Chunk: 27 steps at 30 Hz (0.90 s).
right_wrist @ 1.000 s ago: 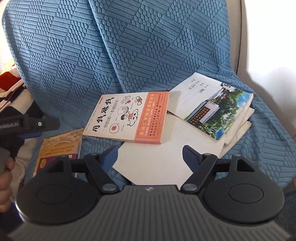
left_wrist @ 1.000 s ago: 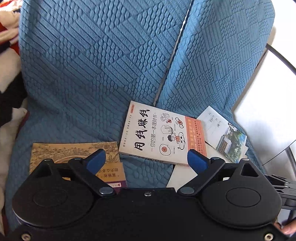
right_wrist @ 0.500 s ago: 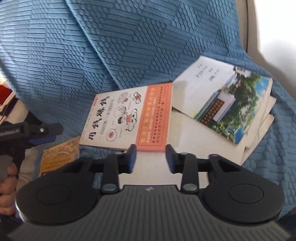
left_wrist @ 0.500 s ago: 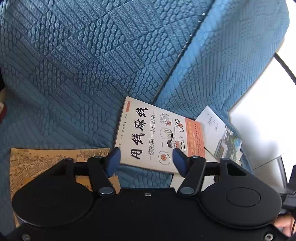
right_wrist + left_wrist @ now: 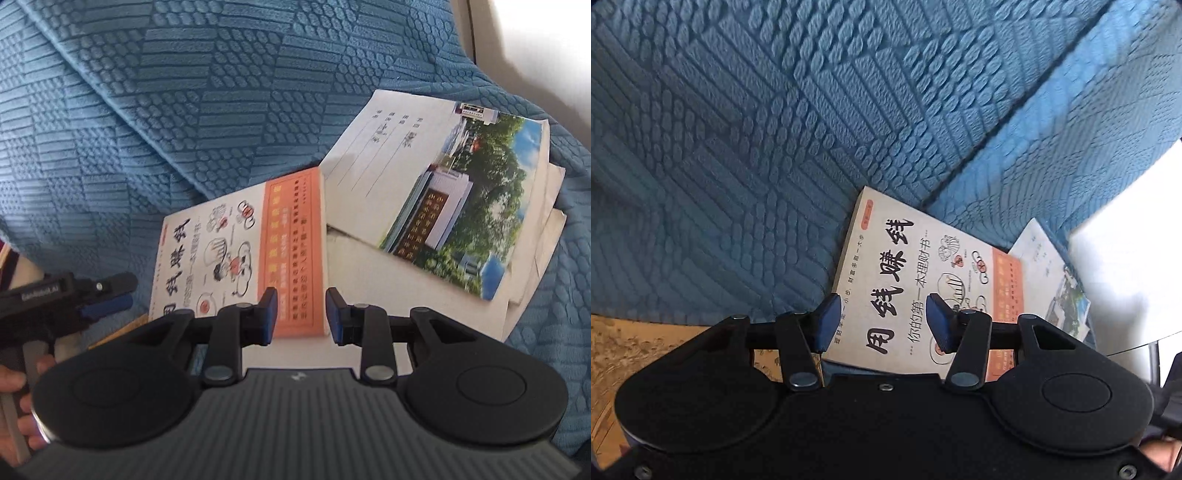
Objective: Organize objects
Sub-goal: 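Lower both tools onto the white illustrated book's edge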
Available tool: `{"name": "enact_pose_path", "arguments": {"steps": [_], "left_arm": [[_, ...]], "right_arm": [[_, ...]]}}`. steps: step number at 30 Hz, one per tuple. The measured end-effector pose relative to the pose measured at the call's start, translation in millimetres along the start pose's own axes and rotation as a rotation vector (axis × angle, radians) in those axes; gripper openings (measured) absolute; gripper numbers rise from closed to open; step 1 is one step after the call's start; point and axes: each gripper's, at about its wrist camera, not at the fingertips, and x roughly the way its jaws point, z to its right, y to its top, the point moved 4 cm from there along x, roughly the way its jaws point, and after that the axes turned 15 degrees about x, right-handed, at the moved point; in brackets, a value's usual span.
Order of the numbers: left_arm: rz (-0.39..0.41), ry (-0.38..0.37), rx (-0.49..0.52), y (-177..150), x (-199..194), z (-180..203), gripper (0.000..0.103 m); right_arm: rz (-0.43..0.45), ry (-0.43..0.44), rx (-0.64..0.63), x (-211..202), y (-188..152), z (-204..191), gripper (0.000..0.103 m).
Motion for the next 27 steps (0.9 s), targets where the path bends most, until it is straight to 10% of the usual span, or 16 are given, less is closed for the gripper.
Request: {"name": "enact_pose_path", "arguments": {"steps": [27], "left_arm": [[-0.044,0.047,0.029,7.6,42.9,-2.2,0.049]], "right_arm": [[-0.032,-0.029,-0.016,48.8,20.9,-10.1,0.034]]}}
